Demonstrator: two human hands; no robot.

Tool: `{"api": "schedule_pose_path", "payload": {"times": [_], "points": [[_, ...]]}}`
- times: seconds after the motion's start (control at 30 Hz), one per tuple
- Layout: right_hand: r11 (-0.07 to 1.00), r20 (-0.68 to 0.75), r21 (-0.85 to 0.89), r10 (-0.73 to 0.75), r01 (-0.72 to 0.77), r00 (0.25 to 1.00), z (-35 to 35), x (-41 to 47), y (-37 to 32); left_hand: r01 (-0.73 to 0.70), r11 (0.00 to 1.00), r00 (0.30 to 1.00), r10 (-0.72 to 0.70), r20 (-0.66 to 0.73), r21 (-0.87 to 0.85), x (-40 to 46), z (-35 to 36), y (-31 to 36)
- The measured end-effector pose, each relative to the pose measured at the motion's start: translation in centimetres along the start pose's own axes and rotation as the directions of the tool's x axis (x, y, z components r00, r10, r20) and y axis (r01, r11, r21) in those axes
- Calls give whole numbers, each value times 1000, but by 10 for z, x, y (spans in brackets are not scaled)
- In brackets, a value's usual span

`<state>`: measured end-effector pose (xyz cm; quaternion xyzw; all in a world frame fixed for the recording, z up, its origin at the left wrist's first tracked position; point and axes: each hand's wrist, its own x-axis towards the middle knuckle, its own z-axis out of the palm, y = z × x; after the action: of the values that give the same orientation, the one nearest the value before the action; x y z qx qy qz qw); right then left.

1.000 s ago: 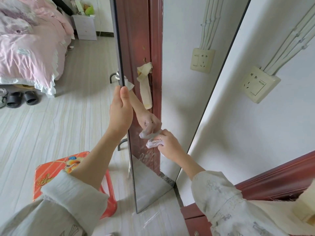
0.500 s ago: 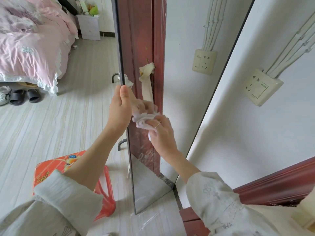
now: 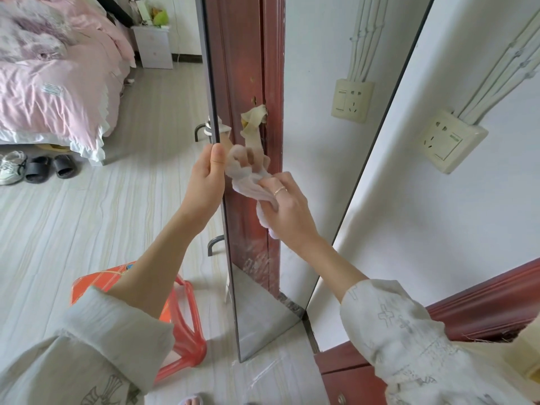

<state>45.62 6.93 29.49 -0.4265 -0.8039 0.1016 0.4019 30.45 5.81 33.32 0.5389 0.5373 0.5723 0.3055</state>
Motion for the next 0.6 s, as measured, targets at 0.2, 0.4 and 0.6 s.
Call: {"api": "schedule_pose_path", "payload": {"times": [0.2,0.4,0.6], "points": [[976,-36,-83,-205,201,978,45,-12,2,61,995,988,-48,149,-85,0,-10,8],[989,354,-114,-49,95,934,78,-59,28,52,999,994,-53,99,14,4,-13,-2],[985,342,-166,16,43,940,56,-60,38,74,997,991,-75,113,15,-14,-4,-8]]}}
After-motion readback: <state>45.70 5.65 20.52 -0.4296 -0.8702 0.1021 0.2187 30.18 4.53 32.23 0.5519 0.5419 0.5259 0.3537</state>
